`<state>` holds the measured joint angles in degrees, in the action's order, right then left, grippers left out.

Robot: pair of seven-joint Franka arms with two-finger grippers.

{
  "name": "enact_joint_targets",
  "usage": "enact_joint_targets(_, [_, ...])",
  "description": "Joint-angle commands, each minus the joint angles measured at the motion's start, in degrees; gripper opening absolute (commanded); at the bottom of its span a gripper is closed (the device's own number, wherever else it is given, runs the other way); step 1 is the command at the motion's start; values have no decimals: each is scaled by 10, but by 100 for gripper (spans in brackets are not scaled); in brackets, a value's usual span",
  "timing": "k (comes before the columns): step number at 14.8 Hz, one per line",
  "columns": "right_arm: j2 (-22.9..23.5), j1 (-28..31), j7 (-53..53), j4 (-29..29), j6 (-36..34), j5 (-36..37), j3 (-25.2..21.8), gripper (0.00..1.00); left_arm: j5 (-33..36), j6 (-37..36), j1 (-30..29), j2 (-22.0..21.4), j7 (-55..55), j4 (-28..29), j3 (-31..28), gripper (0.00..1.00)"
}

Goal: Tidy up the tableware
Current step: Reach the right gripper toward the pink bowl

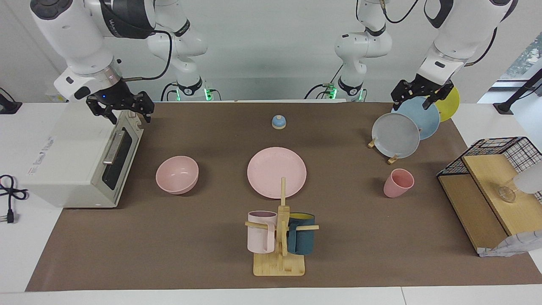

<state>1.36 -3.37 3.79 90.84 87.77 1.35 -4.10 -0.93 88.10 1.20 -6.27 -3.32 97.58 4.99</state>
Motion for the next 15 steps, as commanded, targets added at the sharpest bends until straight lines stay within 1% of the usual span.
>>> enact_joint_targets(1, [5, 3, 3, -11, -10, -7, 3, 100, 8, 8, 6, -7, 0, 8, -2, 100])
enact_joint_targets(3, [5, -3, 1, -9, -5, -10, 4, 100, 8, 8, 6, -7, 0, 8, -2, 100])
enact_joint_targets(4, [5, -15, -12, -9, 2, -20, 4, 100, 8, 8, 6, -7, 0, 8, -2, 100])
enact_joint_targets(6, [3, -44, -49, 19, 55, -41, 4, 100, 8, 8, 6, -7, -1, 8, -2, 100])
enact_joint_targets(9, [-2, -111, -82, 127, 197, -43, 4, 100, 8, 9, 7, -7, -4, 8, -2, 100])
enact_joint_targets(10, [6, -120, -84, 159, 242, -42, 4, 100, 8, 9, 7, -7, -5, 7, -2, 100])
enact_joint_targets(12, [43, -132, -93, 178, 282, -42, 4, 100, 8, 10, 7, -7, -5, 8, -2, 100])
enact_joint_targets(13, [51, -140, -106, 193, 302, -42, 4, 100, 8, 10, 7, -7, -5, 8, -2, 100])
enact_joint_targets(15, [46, -147, -99, 259, 380, -35, 4, 100, 8, 10, 7, -7, -5, 8, -2, 100])
